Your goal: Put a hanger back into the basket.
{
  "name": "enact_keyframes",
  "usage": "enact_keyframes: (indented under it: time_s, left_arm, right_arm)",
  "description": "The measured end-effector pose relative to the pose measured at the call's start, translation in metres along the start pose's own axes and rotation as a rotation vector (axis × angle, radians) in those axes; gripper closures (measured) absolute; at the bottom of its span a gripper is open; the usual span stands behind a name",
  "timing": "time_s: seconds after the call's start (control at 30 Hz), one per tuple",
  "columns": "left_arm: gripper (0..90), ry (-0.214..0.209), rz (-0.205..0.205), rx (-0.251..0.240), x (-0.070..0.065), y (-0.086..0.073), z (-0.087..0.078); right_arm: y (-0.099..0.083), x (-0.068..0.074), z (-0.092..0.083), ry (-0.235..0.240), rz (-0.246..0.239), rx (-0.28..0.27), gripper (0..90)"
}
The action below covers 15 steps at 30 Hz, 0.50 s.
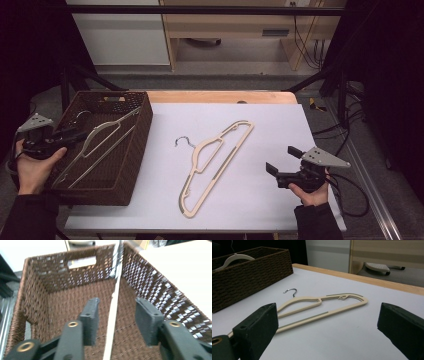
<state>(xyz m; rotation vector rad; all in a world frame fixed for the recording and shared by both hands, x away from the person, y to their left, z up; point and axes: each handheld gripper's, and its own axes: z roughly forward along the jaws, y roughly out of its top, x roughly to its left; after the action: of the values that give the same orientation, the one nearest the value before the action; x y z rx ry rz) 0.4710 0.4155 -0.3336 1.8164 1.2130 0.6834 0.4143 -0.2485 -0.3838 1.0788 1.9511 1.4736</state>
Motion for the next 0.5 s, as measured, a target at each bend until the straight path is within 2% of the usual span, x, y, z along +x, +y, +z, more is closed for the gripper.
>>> enact_keyframes:
  time_s: [0.2, 0.3, 0.5]
  left_arm:
    - [39.5, -0.039, -0.001, -0.099, -0.023, 0.004, -0.012]
    - [36.4, -0.049, -0.007, -0.128, -0.034, 0.006, -0.013]
    - [31.8, -0.102, 0.011, -0.172, -0.062, 0.008, -0.014]
  right_arm:
    - [0.000, 0.001, 0.001, -0.001, 0.001, 0.001, 3.4]
    - [0.000, 0.001, 0.001, 0.002, 0.003, 0.000, 3.2]
    - [0.002, 0.000, -0.002, -0.002, 0.003, -0.015, 3.1]
